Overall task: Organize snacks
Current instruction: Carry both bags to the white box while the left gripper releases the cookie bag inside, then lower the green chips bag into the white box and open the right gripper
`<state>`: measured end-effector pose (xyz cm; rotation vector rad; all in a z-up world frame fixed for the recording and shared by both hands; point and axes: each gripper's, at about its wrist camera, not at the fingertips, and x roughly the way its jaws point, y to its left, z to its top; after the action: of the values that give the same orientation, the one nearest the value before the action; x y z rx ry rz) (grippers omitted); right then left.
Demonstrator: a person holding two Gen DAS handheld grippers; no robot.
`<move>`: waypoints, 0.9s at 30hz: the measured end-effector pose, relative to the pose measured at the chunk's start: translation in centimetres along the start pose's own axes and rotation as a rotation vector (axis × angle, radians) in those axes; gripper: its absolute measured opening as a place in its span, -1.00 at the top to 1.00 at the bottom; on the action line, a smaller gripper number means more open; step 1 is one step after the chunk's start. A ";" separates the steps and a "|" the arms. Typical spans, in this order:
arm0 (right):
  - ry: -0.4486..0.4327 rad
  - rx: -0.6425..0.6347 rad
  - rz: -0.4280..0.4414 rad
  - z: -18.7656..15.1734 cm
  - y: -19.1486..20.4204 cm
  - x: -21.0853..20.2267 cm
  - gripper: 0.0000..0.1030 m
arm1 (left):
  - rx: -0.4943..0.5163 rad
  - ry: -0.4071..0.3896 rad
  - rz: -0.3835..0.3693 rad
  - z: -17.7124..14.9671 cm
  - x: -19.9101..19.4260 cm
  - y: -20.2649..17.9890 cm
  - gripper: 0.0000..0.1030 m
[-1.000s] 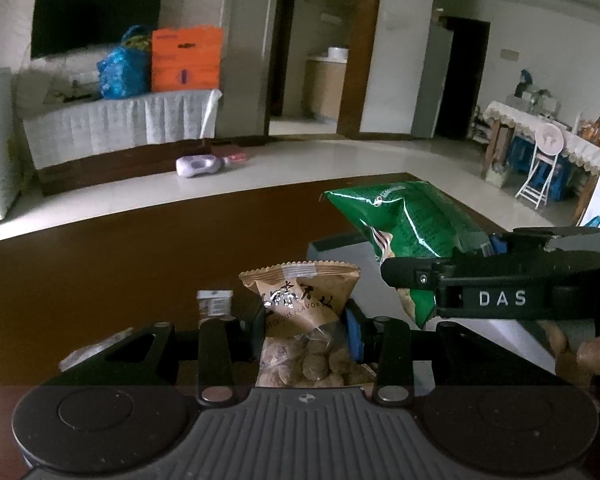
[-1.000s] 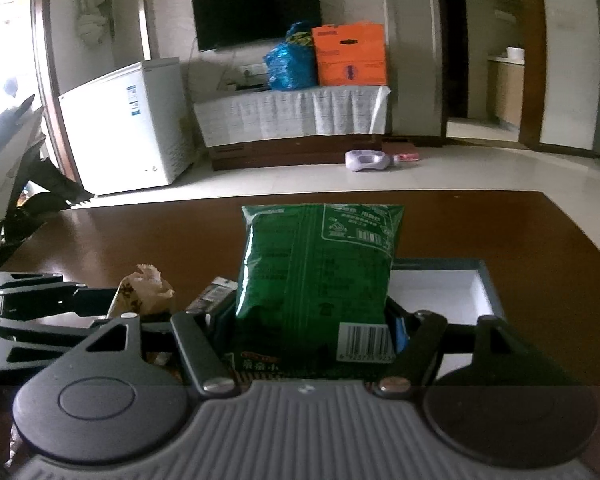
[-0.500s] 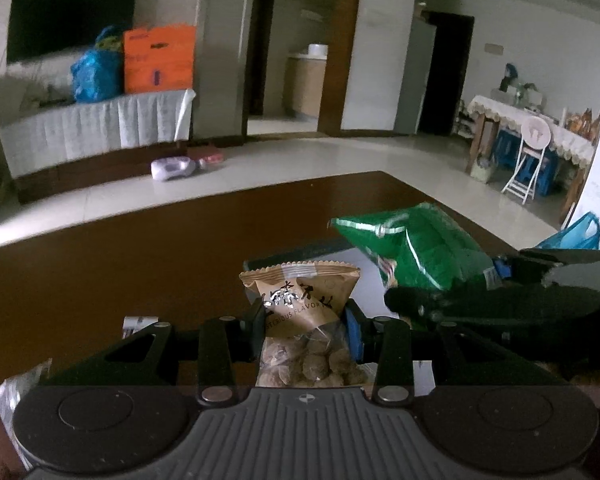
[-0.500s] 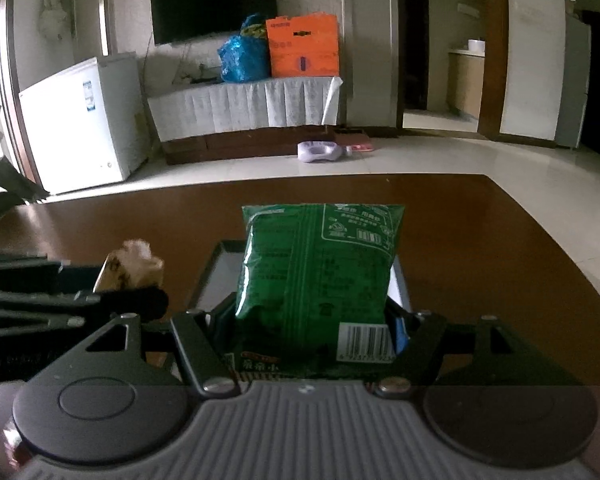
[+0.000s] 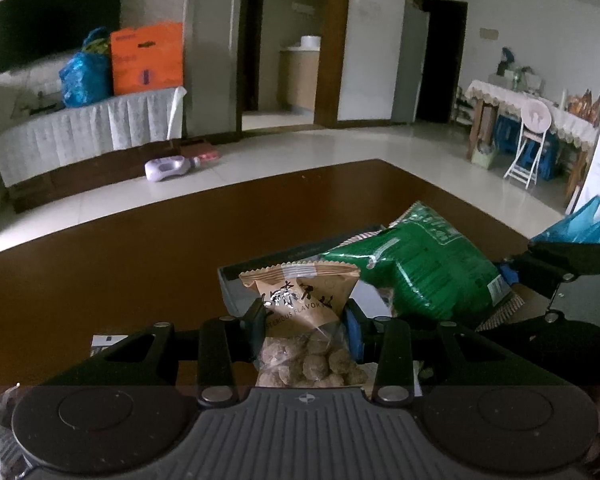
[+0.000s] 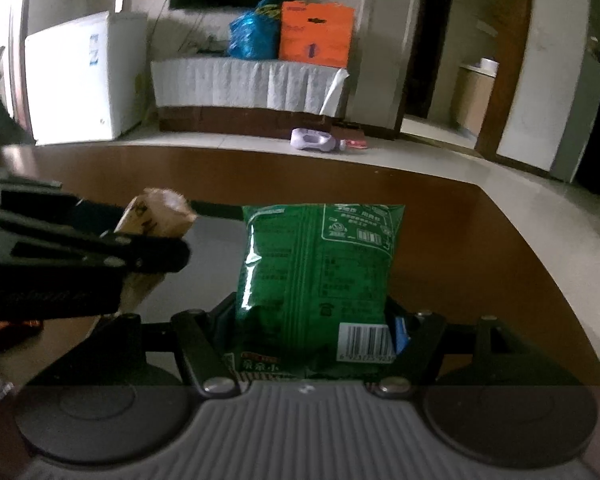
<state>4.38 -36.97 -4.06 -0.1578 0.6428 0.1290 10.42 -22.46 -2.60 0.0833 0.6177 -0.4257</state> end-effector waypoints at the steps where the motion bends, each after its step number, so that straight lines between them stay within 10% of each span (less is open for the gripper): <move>1: 0.001 -0.018 -0.001 0.0 0.2 0.3 -0.38 | 0.017 0.002 0.002 0.0 0.3 -0.2 0.21; 7: 0.023 -0.066 0.005 0.6 0.9 1.7 -0.39 | 0.031 0.015 0.003 -0.4 1.4 -0.4 0.18; 12: 0.038 -0.089 -0.004 0.4 1.0 1.9 -0.49 | 0.048 -0.011 0.009 -0.6 0.7 -0.7 -0.43; 27: 0.020 -0.102 -0.041 0.7 1.4 2.2 -0.78 | 0.031 -0.034 -0.004 -0.1 -0.4 -0.1 -0.44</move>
<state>6.28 -35.35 -4.97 -0.2710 0.6528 0.1215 10.06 -22.42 -2.45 0.1039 0.5782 -0.4393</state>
